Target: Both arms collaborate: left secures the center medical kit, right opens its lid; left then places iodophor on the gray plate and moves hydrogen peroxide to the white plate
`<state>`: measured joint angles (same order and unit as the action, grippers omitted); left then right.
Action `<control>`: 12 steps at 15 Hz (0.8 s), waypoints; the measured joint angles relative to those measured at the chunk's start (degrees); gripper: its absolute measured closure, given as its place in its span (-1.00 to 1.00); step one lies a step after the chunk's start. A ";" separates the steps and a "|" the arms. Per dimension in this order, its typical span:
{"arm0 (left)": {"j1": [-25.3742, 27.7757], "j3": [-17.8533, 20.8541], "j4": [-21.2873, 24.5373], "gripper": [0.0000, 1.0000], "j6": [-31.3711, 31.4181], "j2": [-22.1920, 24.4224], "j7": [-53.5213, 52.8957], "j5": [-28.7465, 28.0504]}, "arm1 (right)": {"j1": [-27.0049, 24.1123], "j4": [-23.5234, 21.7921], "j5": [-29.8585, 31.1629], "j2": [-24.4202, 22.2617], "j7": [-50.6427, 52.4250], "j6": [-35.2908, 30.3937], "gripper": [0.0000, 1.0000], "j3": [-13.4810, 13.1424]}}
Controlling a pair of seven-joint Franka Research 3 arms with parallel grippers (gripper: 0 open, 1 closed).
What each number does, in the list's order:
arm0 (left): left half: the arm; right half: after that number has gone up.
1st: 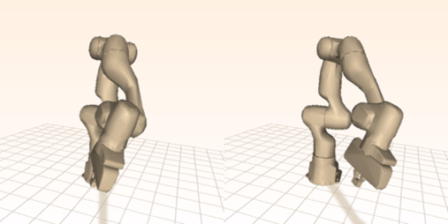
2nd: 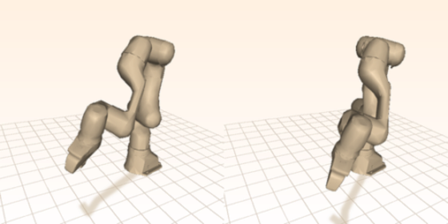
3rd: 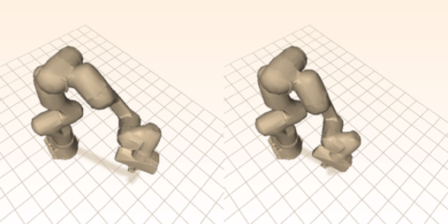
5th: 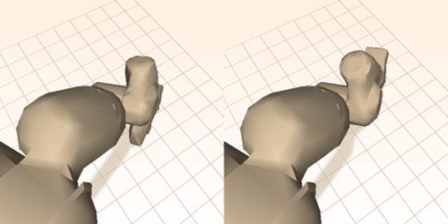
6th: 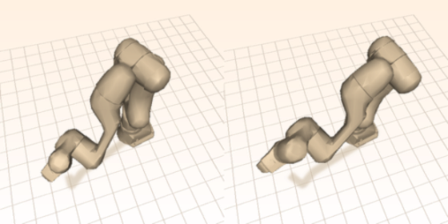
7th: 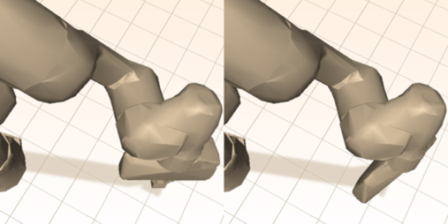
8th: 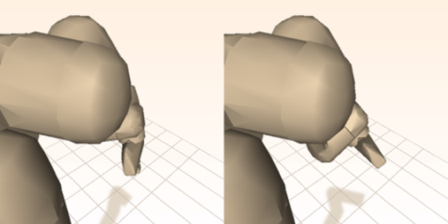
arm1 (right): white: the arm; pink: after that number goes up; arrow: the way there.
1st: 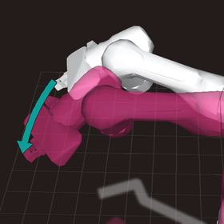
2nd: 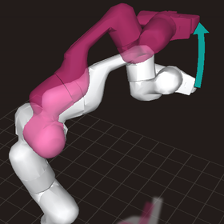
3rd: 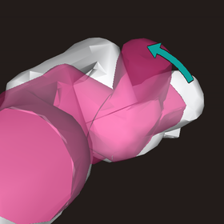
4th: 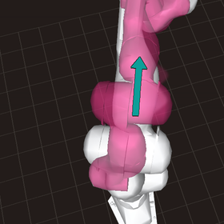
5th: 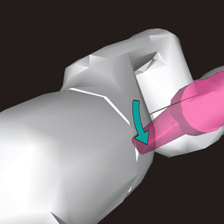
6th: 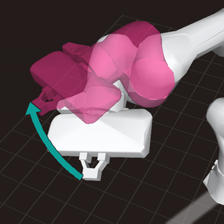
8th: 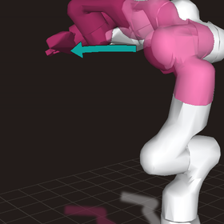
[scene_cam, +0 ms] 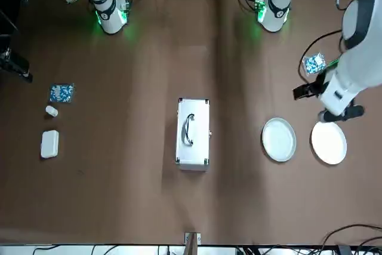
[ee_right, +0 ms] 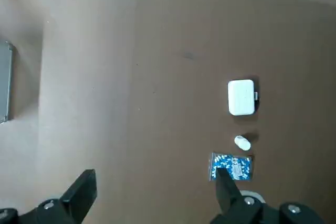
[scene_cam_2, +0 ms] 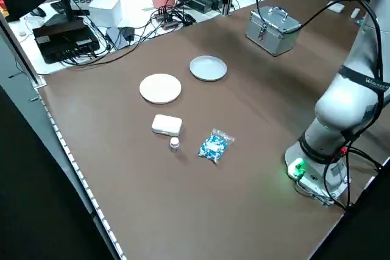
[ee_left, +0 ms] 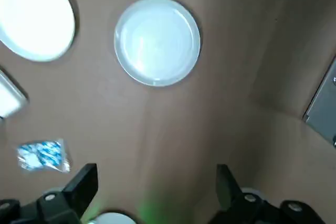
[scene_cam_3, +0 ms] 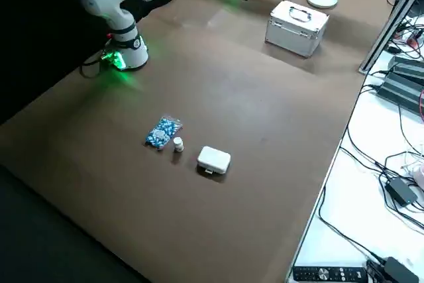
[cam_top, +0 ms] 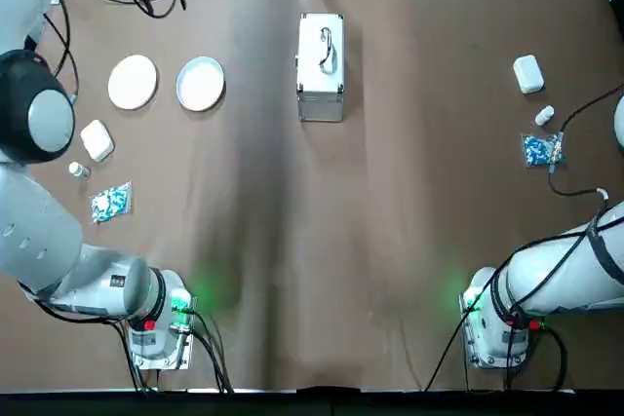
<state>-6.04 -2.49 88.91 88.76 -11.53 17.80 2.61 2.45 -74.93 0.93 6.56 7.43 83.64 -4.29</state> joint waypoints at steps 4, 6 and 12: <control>-0.69 -0.42 4.19 -1.00 5.72 -2.05 7.89 3.09 | 0.53 -0.30 -0.01 0.00 -0.07 0.01 -1.00 0.11; -0.96 -1.15 5.75 -0.99 8.92 -2.41 13.18 5.36 | 0.61 -0.45 -0.01 0.00 -0.07 0.03 -1.00 0.14; -1.38 -6.82 6.69 -0.99 16.58 -6.56 33.81 8.48 | 3.40 -1.22 -0.08 0.00 -0.19 0.07 -1.00 0.23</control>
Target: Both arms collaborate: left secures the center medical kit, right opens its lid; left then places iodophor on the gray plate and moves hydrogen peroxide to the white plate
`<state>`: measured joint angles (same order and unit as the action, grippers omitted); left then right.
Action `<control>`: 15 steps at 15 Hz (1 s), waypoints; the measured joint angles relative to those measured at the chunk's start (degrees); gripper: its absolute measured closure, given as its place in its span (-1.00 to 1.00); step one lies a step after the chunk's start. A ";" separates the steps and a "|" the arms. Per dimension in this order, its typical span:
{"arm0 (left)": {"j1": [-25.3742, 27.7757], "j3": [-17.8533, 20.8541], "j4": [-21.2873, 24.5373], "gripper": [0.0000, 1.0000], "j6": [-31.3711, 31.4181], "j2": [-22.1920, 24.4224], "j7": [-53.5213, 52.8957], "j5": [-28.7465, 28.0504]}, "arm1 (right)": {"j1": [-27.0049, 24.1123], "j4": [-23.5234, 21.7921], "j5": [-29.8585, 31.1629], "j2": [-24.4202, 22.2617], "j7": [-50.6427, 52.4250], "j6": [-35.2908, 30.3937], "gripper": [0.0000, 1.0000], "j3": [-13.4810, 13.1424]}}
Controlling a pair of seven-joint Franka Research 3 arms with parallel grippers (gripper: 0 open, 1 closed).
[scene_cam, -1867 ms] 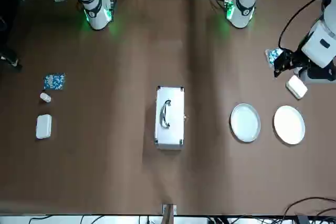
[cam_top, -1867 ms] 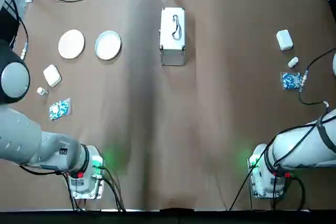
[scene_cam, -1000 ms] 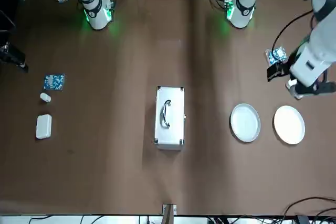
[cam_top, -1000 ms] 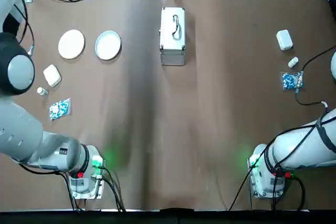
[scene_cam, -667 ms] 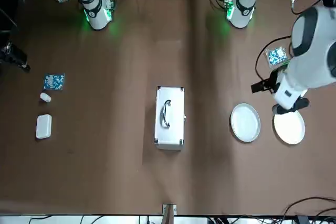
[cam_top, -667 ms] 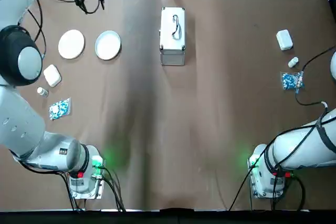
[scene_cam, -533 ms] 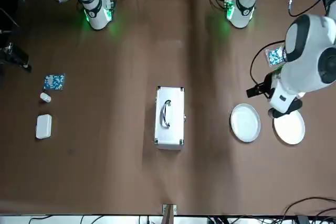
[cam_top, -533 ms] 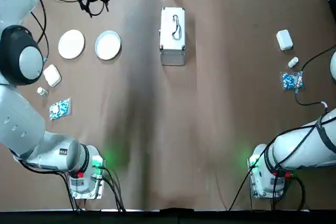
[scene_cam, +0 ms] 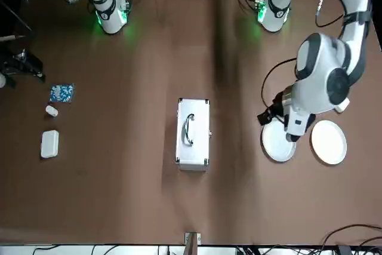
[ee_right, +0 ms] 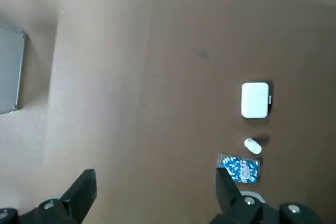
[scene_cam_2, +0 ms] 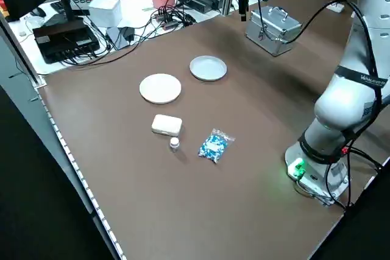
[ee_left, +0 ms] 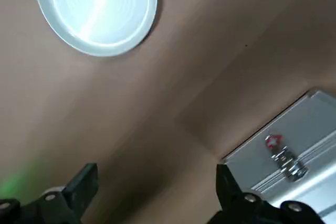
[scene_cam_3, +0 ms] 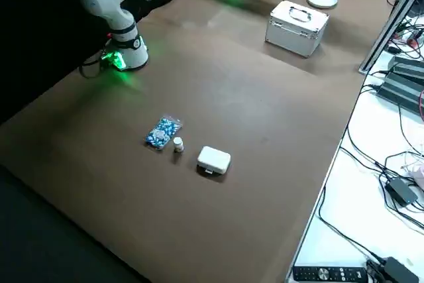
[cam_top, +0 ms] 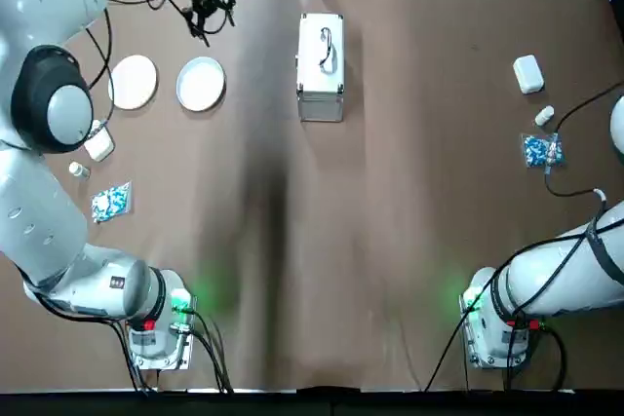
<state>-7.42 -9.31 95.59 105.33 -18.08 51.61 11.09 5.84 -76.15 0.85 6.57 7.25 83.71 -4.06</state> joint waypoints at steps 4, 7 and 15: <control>-0.32 -2.86 0.60 -1.00 6.71 -3.13 15.79 0.10 | 1.17 -0.17 -0.05 0.11 -0.04 0.11 -1.00 0.03; -3.74 -3.35 1.06 -0.99 12.97 -6.32 28.21 0.09 | 2.07 -0.47 -0.89 0.98 -0.09 0.81 -1.00 0.12; -6.87 -3.60 0.06 -0.99 25.89 -14.09 50.77 0.09 | 4.63 -0.78 -2.88 3.53 -3.49 3.70 -1.00 0.21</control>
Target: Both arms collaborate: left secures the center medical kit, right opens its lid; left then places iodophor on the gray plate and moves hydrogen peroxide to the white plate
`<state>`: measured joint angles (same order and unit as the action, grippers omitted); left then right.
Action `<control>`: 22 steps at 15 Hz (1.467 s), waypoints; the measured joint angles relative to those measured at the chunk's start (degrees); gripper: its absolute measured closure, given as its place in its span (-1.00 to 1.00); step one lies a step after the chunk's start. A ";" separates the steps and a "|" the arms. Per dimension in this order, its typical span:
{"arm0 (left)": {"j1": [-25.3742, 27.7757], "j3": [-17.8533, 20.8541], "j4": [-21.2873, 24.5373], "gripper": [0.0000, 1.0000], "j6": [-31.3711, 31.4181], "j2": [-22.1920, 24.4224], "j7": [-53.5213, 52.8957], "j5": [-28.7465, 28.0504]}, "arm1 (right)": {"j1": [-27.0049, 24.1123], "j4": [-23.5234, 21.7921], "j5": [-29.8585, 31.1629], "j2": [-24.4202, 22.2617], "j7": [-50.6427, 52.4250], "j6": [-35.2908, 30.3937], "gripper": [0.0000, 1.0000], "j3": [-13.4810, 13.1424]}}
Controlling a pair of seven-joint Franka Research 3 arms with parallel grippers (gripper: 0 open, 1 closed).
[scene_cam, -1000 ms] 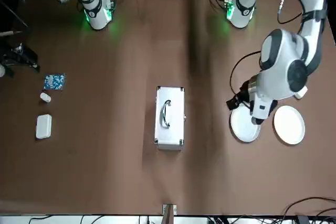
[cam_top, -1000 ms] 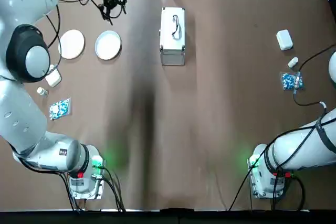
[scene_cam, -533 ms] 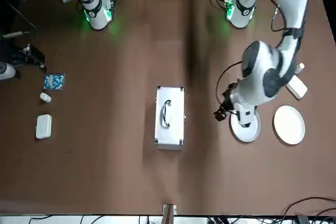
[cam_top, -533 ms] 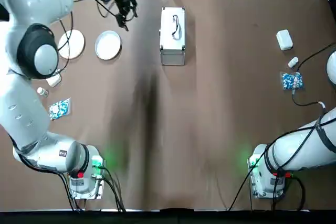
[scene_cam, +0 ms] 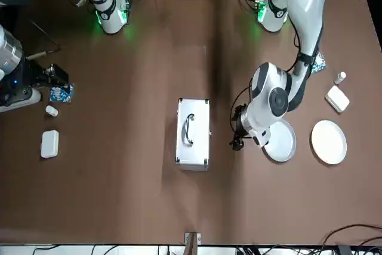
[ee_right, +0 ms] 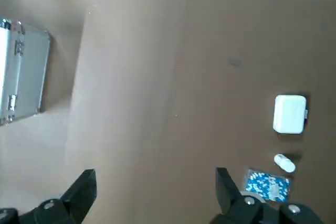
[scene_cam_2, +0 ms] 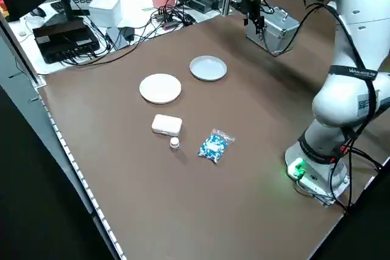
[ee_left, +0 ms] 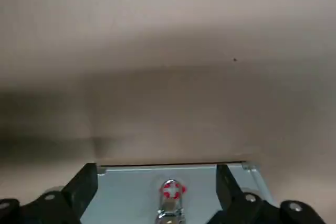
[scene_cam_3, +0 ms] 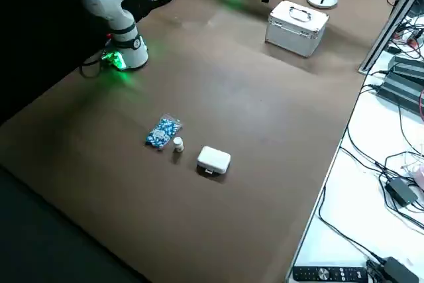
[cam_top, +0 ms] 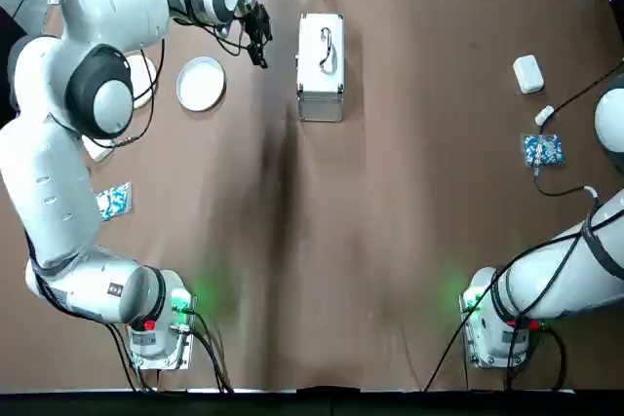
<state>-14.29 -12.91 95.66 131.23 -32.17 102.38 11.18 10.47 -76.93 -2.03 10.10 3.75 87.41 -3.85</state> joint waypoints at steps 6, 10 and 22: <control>-1.70 -0.21 -6.55 -0.99 0.46 -7.00 9.88 0.00 | 2.29 -0.22 -0.06 1.99 -1.64 0.51 -1.00 0.05; -4.84 -0.28 -7.57 -0.99 0.77 -8.60 10.98 0.01 | 4.89 -0.23 -0.03 3.82 -1.81 0.90 -1.00 0.07; -6.92 -0.29 -8.01 -0.83 0.95 -8.62 11.20 0.01 | 14.80 -0.45 -12.19 11.41 -16.03 12.02 -1.00 0.24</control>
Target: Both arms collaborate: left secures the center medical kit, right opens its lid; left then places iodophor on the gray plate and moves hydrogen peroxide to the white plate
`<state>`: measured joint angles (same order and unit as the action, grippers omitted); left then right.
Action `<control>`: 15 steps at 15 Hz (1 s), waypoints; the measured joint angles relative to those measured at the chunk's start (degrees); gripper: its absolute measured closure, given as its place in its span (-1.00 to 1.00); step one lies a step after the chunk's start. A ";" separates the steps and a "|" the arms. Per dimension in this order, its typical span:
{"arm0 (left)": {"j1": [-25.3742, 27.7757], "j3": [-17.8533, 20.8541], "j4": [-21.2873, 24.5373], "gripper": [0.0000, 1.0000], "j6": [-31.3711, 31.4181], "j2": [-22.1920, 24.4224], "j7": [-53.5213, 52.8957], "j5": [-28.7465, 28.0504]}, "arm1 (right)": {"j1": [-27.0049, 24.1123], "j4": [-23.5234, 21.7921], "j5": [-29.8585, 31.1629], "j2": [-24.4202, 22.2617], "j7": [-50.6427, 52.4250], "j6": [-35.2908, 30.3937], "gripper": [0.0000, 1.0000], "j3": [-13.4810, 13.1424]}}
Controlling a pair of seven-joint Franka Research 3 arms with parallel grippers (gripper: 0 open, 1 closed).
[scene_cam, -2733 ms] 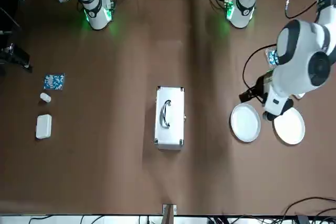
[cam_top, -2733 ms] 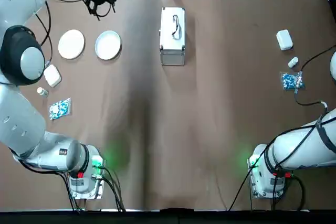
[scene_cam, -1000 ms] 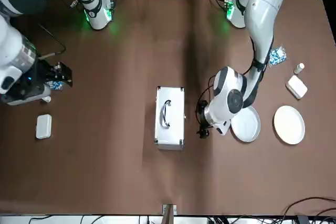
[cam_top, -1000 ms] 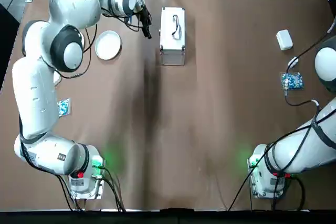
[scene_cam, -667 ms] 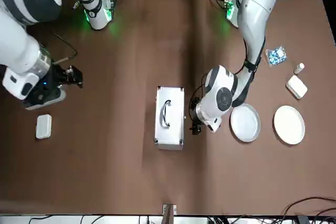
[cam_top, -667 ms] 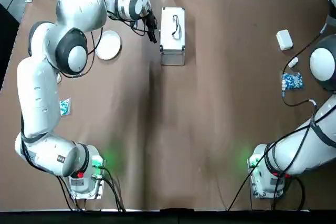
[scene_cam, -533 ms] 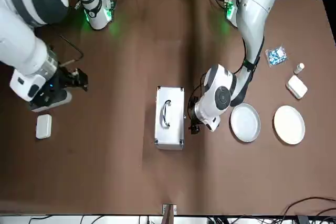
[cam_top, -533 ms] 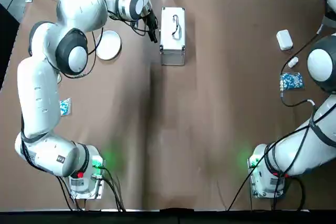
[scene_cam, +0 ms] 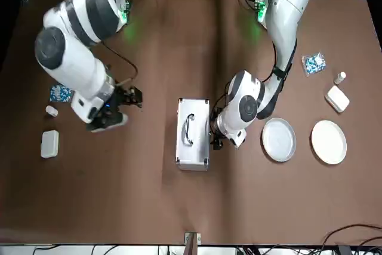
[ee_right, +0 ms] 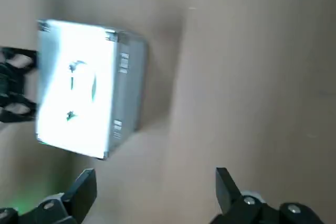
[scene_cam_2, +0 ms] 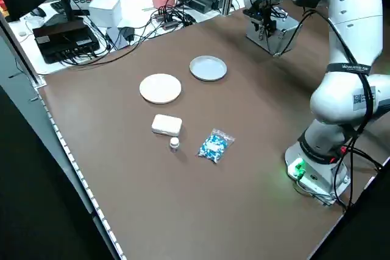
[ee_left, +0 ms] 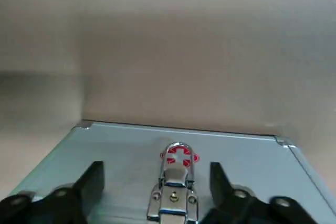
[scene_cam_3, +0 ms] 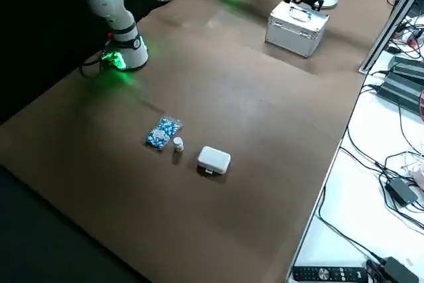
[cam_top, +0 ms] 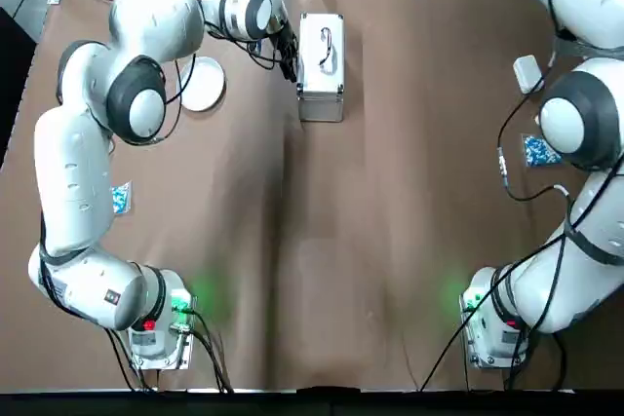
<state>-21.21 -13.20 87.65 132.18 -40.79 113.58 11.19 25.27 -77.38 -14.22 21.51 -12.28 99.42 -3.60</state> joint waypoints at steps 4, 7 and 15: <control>-0.30 0.15 0.01 -0.44 0.30 -0.05 1.19 0.00 | 1.01 -0.04 -8.32 3.73 -0.03 5.11 -1.00 0.00; -0.27 0.42 0.00 0.10 1.28 -0.16 1.47 0.00 | 3.36 -0.08 -12.03 6.59 -0.03 11.11 -1.00 0.03; -0.31 0.59 -0.11 0.39 2.12 -0.28 2.89 -0.01 | 7.98 -0.08 -16.30 13.31 -0.33 23.92 -0.67 -0.06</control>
<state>-21.52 -12.62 87.54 134.30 -41.07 116.47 11.18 33.25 -77.46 -30.52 34.82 -12.61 123.34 -3.67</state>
